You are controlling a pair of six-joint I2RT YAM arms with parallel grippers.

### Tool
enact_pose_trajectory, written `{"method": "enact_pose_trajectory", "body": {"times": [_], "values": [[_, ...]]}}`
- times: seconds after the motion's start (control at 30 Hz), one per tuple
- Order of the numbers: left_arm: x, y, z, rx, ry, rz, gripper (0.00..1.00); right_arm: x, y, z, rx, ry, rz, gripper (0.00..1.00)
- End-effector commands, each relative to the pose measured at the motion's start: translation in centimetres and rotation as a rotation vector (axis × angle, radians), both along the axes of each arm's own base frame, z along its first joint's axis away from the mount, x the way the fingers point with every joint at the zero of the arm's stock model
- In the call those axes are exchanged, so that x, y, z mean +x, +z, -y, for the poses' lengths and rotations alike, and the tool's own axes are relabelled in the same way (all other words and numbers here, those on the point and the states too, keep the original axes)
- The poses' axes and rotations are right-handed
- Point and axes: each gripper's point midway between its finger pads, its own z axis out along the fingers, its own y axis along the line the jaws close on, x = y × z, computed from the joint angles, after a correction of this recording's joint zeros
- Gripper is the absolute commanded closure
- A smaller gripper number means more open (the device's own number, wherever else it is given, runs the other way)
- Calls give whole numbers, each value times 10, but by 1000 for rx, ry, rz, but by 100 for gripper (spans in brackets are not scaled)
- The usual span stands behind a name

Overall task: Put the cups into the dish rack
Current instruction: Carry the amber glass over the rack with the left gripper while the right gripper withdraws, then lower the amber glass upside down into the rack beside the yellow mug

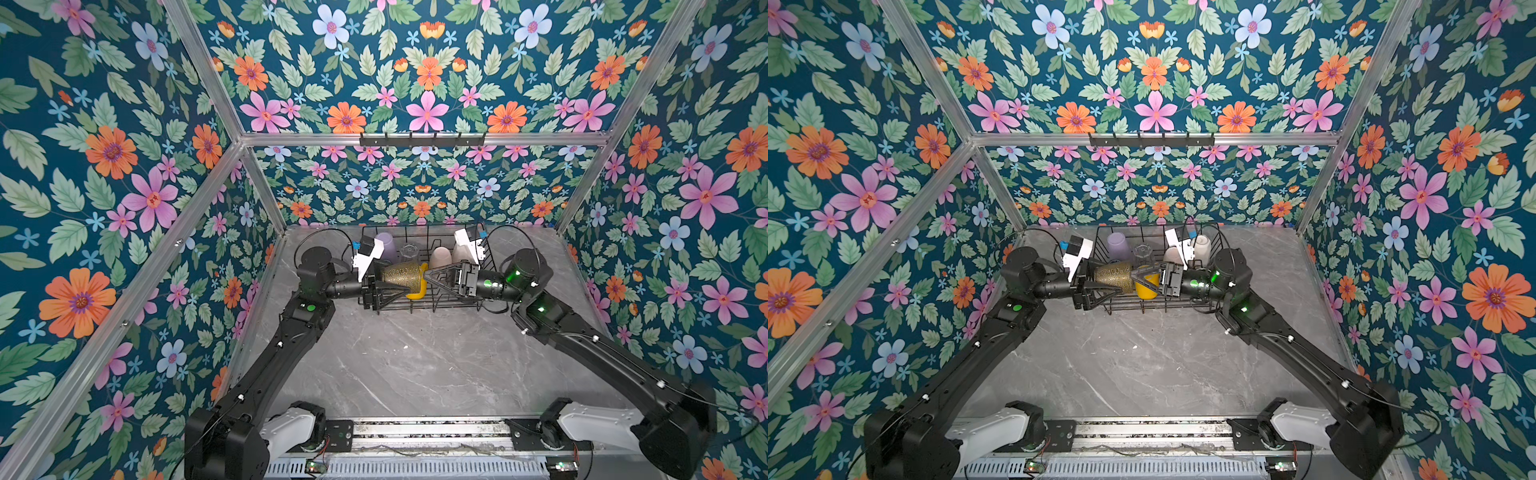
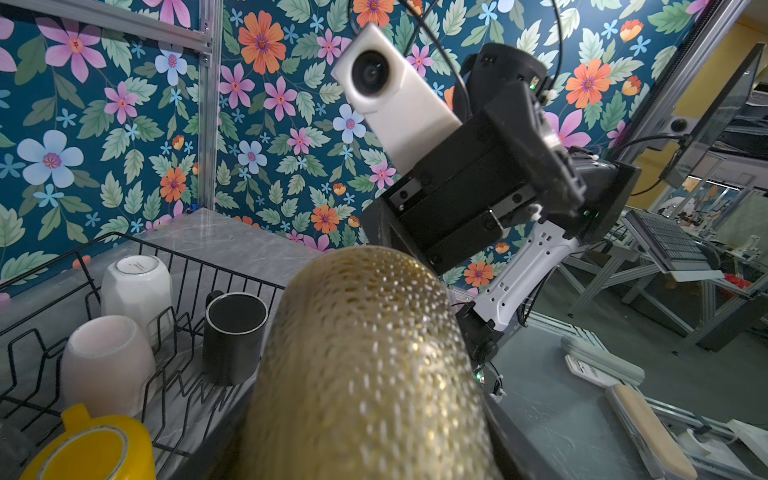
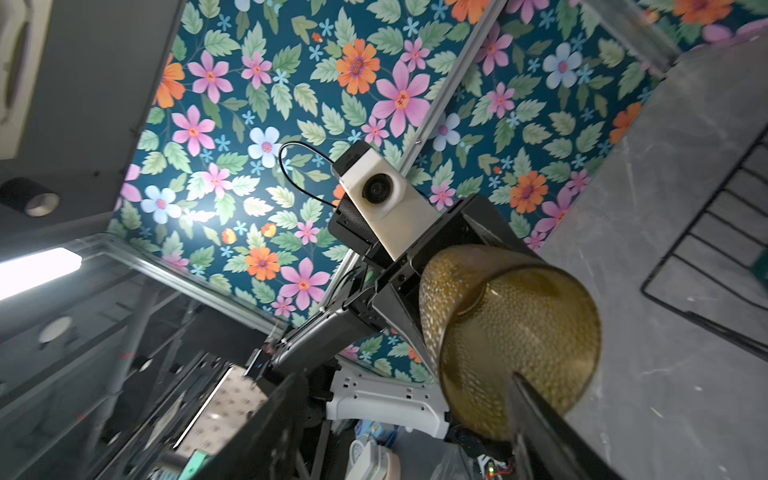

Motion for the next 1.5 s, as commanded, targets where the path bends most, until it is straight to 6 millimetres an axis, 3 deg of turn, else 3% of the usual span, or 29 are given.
{"method": "enact_pose_trajectory", "body": {"times": [0.0,0.17,0.4,0.77,1.17,1.47], "values": [[1,4,-1,-1,8,34,83,20,-46,32,-244,-246,6,13],[3,3,0,4,14,29,84,19,-54,70,-345,-411,49,6],[17,-3,-1,43,83,10,90,17,-74,106,-453,-543,33,3],[77,-24,-3,239,348,-113,100,13,-100,138,-531,-652,-3,1],[104,-64,33,614,503,-123,100,13,-115,157,-536,-713,-28,1],[121,-102,71,830,533,-114,100,7,-123,163,-534,-716,-25,1]]}}
